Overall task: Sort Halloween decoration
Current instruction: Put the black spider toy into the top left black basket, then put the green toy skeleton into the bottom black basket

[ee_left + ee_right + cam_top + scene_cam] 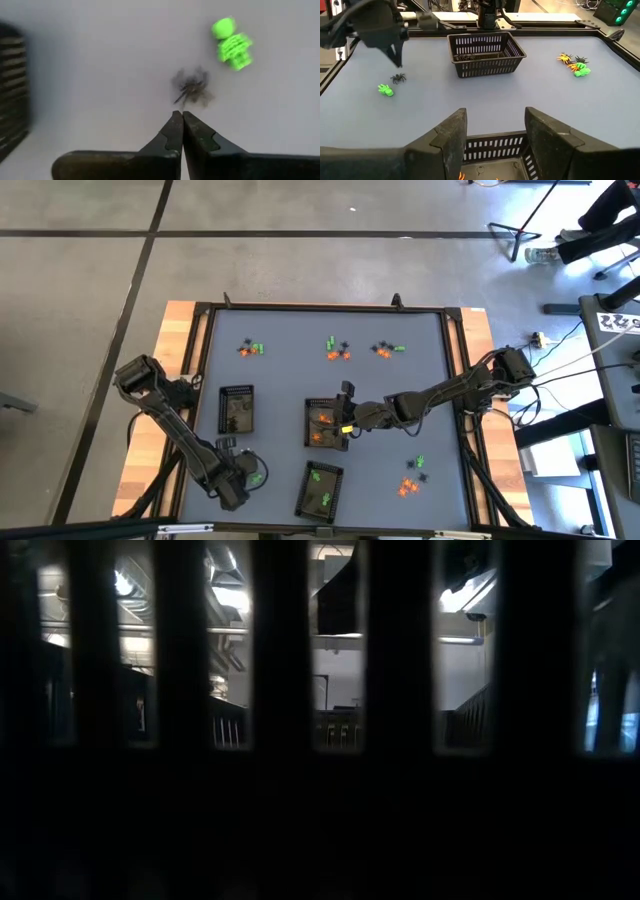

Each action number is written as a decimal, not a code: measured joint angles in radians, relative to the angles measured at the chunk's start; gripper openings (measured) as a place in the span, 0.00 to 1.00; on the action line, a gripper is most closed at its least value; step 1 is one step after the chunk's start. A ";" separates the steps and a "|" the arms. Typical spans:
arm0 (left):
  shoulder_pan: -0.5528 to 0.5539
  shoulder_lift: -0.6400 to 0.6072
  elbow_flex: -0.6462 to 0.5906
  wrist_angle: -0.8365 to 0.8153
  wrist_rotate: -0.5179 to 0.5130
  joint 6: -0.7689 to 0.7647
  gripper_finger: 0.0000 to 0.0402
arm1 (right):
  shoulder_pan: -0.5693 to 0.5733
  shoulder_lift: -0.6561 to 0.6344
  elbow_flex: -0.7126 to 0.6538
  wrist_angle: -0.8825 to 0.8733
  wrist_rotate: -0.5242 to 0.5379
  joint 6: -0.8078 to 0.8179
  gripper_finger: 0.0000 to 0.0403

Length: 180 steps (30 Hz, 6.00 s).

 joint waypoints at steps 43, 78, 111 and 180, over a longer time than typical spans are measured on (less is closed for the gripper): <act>0.000 0.125 0.035 0.045 -0.024 0.035 0.29 | 0.000 0.000 0.000 0.001 0.000 0.012 0.49; 0.009 -0.112 0.031 -0.330 -0.097 -0.054 0.00 | 0.000 0.000 0.000 0.002 -0.001 0.026 0.49; 0.177 -0.201 0.032 -0.613 -0.329 0.035 0.32 | 0.000 0.000 0.000 -0.001 -0.001 0.025 0.49; 0.135 -0.058 0.062 0.314 -0.349 0.396 0.03 | 0.000 -0.048 0.000 -0.077 -0.015 -0.028 0.49</act>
